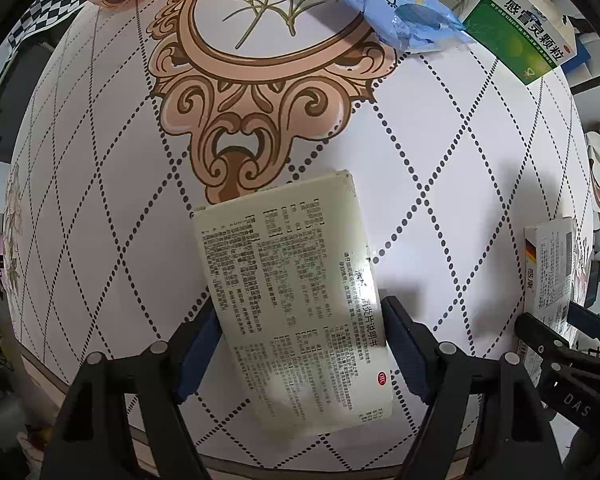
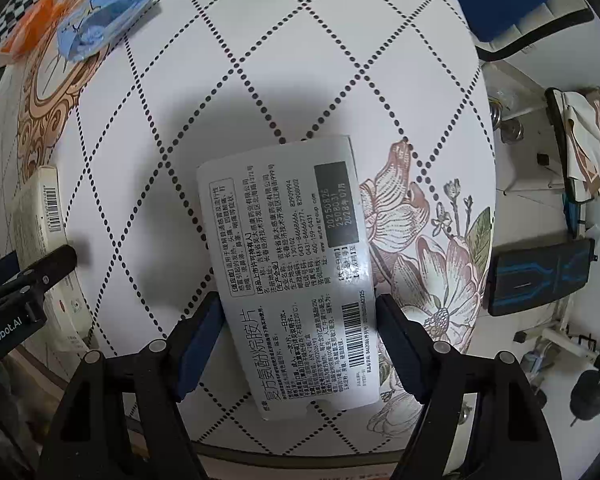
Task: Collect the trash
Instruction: 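Carry the cream box and white box with both tools over the trash bin, then open the left tool to drop the cream box while the right tool drops the white box, then move both open tools back toward the table, then grasp the blue bear wipes pack with the left tool while the right tool grasps the green-white box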
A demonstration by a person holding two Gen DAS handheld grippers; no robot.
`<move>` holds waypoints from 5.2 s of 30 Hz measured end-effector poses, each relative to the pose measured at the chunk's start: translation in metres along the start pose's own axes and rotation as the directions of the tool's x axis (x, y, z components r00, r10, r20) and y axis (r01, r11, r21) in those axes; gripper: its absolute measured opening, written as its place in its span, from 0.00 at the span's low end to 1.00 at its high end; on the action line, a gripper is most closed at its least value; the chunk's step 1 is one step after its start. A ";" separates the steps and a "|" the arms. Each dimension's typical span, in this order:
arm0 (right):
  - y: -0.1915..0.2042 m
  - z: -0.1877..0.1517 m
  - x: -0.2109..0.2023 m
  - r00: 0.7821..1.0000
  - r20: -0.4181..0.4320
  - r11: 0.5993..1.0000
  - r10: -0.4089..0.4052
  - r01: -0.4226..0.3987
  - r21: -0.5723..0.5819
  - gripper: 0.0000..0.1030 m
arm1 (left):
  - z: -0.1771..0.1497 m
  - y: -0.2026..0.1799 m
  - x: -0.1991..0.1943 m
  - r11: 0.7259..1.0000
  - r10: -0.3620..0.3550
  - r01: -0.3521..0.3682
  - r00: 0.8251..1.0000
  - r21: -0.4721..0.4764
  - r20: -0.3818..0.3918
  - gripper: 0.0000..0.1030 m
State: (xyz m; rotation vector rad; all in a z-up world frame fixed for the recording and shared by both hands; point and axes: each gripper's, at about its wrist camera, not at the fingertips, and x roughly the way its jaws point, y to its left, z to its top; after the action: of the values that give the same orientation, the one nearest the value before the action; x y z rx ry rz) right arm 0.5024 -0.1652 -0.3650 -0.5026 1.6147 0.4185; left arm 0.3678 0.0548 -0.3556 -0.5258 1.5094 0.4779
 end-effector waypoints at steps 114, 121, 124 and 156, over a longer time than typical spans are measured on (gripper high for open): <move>0.176 -0.405 -0.024 0.981 0.176 0.994 0.087 -0.097 0.047 0.99 | -0.358 0.151 -0.037 0.997 -0.029 0.025 0.998 0.071 0.059 0.98; 0.183 -0.395 -0.102 0.952 0.247 0.978 0.182 -0.201 0.055 0.99 | -0.337 0.154 -0.099 0.998 -0.006 -0.004 0.984 0.057 0.179 0.98; 0.180 -0.373 -0.127 0.933 0.287 0.966 0.217 -0.247 0.073 0.99 | -0.310 0.152 -0.119 0.998 0.025 -0.037 0.970 0.044 0.242 0.98; 0.001 0.240 -0.103 0.981 0.150 0.892 0.123 -0.176 0.417 0.99 | 0.145 0.037 -0.065 0.903 -0.047 0.058 0.998 -0.426 0.036 1.00</move>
State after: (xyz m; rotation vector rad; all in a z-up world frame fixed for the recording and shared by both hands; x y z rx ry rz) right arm 0.7087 -0.0260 -0.2870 -0.0161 1.5736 0.1908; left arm 0.4613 0.1726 -0.2927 -0.8976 1.3633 0.7790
